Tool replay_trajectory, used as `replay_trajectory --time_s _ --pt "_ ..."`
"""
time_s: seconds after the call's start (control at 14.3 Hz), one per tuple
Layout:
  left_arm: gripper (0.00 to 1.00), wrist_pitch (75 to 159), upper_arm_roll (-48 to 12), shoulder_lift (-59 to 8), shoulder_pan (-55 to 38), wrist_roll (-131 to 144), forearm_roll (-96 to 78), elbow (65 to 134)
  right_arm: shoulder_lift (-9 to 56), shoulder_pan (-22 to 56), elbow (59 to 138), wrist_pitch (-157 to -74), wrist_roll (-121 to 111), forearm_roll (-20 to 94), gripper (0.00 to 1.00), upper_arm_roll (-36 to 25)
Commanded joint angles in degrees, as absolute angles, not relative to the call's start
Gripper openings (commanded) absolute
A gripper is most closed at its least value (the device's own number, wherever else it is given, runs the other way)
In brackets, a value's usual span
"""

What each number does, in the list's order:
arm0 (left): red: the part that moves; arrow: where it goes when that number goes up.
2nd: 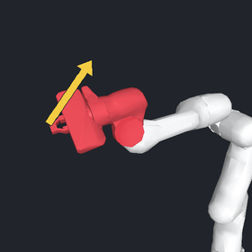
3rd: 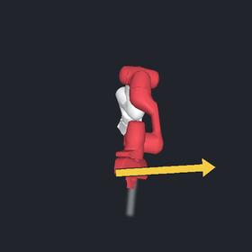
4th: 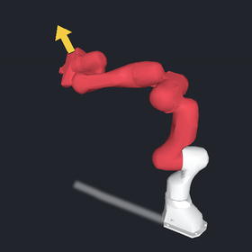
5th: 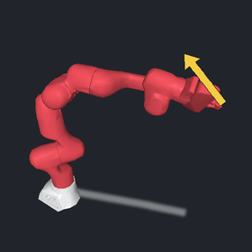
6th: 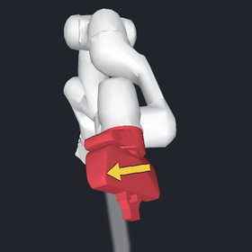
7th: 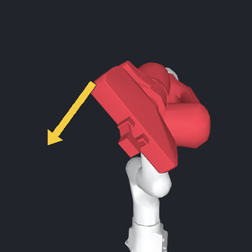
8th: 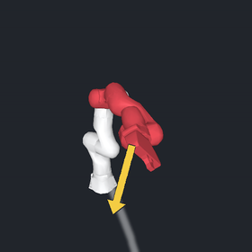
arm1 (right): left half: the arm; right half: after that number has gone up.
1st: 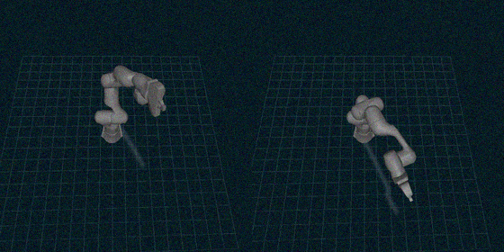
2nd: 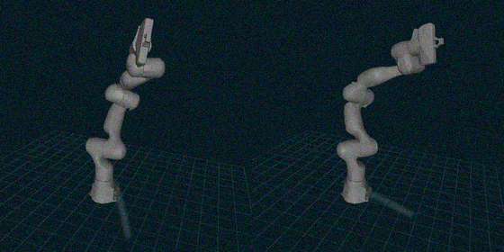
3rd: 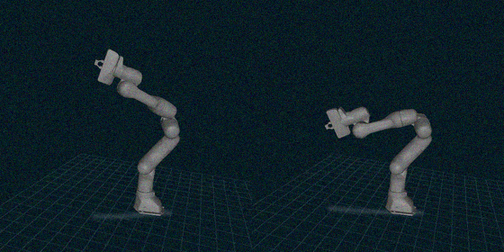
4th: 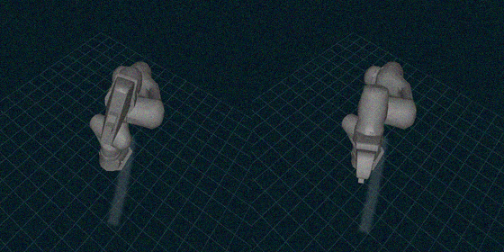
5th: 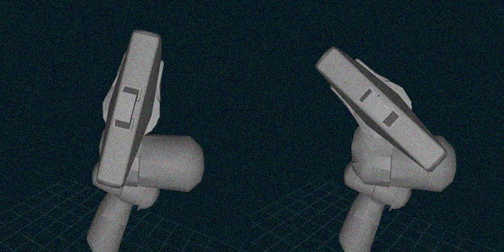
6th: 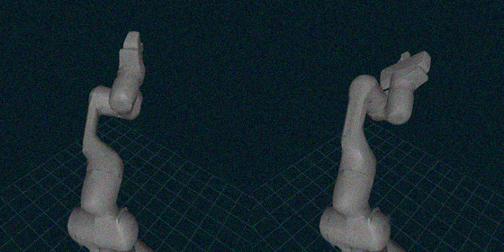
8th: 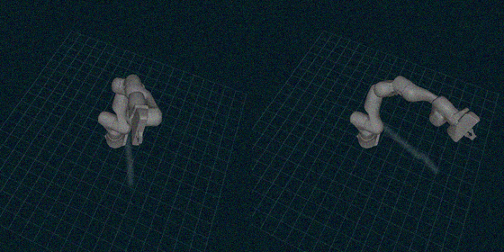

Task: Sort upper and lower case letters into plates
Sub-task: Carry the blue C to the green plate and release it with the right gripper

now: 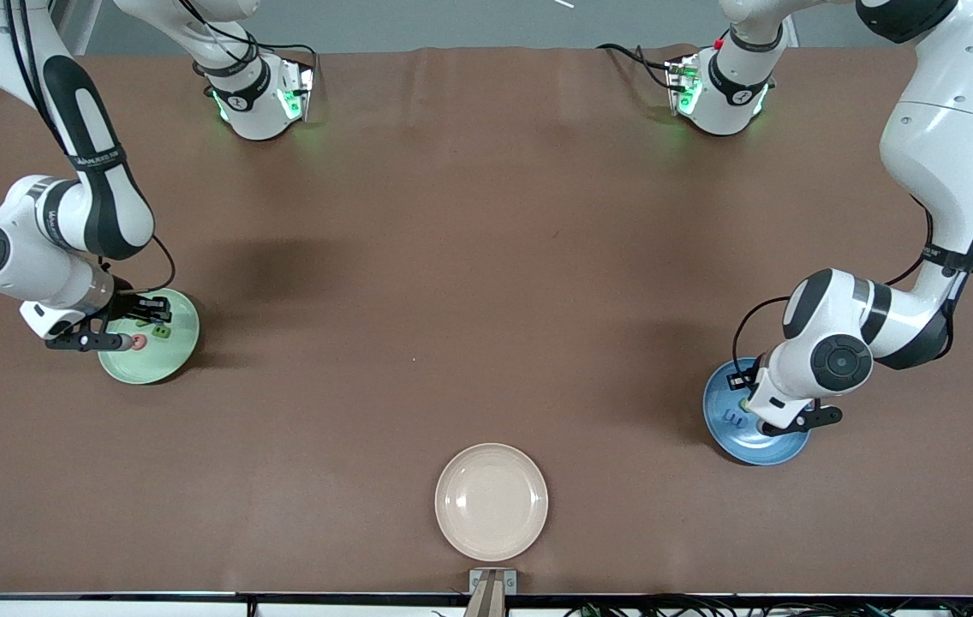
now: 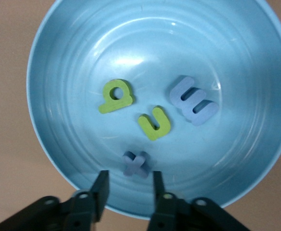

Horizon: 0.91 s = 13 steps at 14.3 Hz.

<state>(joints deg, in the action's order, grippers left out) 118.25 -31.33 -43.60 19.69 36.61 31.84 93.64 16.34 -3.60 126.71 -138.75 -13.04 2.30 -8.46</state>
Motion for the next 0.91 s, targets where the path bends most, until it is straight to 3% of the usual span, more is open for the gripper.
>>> replay_trajectory --time_s 0.0,0.49,0.63,0.7,0.77,0.84 --pt "1.00 118.1 -33.0 -40.1 21.2 35.3 32.9 94.5 17.5 -5.6 128.3 -141.9 -13.8 1.8 0.21 -7.1" --pt "1.00 114.9 -36.3 -28.7 21.4 34.2 31.8 91.1 21.8 -5.8 128.8 -145.5 -13.8 2.0 0.22 -6.9" --pt "1.00 111.2 -37.5 -24.7 21.4 32.8 31.6 90.5 22.1 -5.8 128.9 -145.8 -13.8 2.0 0.29 -6.9" --pt "1.00 107.9 -37.9 -23.2 21.4 31.4 30.5 89.0 21.9 -5.7 128.8 -145.1 -13.7 2.0 0.58 -6.9" --pt "1.00 104.8 -38.0 -22.6 21.4 29.6 28.8 87.0 21.3 -5.7 128.7 -144.2 -13.5 2.0 1.00 -6.9" --pt "1.00 101.2 -38.1 -22.2 21.3 26.6 27.0 84.7 20.5 -5.5 128.1 -142.0 -13.5 2.1 1.00 -6.9"
